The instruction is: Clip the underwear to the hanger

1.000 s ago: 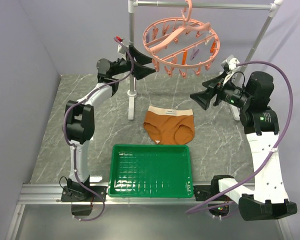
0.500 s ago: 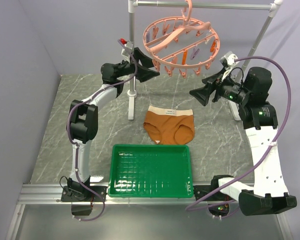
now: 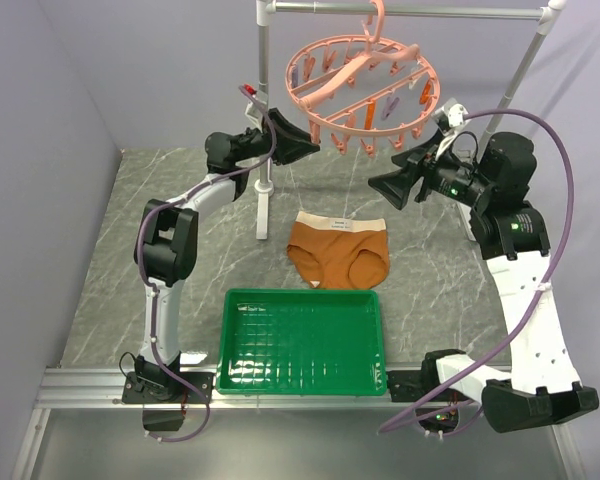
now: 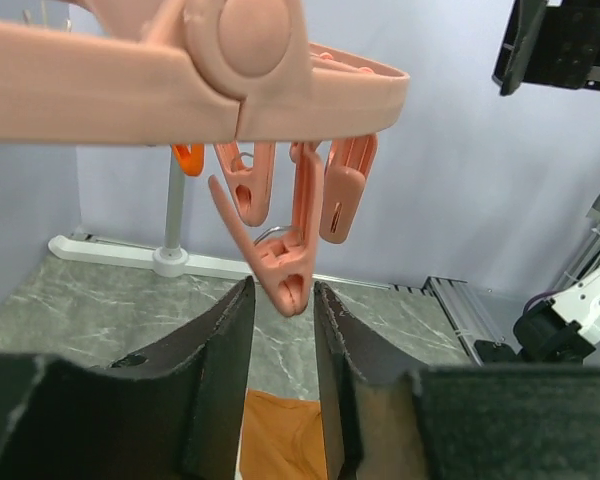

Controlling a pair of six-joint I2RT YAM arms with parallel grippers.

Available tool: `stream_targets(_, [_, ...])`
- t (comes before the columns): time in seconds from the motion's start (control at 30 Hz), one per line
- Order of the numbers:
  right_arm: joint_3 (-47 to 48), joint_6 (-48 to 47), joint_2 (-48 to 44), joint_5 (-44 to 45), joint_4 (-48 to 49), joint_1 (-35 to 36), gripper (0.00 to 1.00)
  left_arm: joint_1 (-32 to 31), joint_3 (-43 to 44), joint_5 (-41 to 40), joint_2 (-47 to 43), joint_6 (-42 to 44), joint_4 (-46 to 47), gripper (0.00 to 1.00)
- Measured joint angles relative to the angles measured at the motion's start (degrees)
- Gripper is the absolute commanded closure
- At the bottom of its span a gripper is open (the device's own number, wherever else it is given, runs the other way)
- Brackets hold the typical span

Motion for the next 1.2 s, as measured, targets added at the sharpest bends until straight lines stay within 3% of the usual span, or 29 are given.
stream_targets(0.3, [-0.3, 6.2, 0.7, 7.6, 4.9, 4.0, 0.23, -0.5, -2.1, -1.4, -1.4, 1.4, -1.8, 0.79])
stream_targets(0.33, [-0.4, 7.0, 0.7, 8.8, 5.4, 4.4, 0.23, -0.5, -2.4, -1.5, -1.7, 1.8, -2.3, 0.77])
stream_targets(0.37, [-0.5, 7.5, 0.7, 10.1, 5.8, 4.8, 0.23, -0.6, -2.9, -1.5, -2.2, 2.5, -2.9, 0.58])
stream_targets(0.4, [-0.5, 8.0, 0.7, 11.0, 6.1, 5.1, 0.23, -0.7, -3.2, -1.6, -2.7, 3.4, -3.5, 0.5])
stream_targets(0.57, [-0.5, 9.4, 0.7, 14.6, 6.7, 5.5, 0.24, -1.3, -8.4, -4.5, -7.0, 6.5, -6.7, 0.34])
stream_targets(0.93, [-1.3, 9.7, 0.1, 16.9, 6.3, 5.6, 0.25, -3.7, -23.6, -8.9, -14.3, 15.5, -8.9, 0.31])
stream_targets(1.2, [-1.3, 9.4, -0.7, 17.7, 6.3, 5.6, 0.24, -9.8, -24.2, -13.6, -15.8, 22.3, -10.4, 0.3])
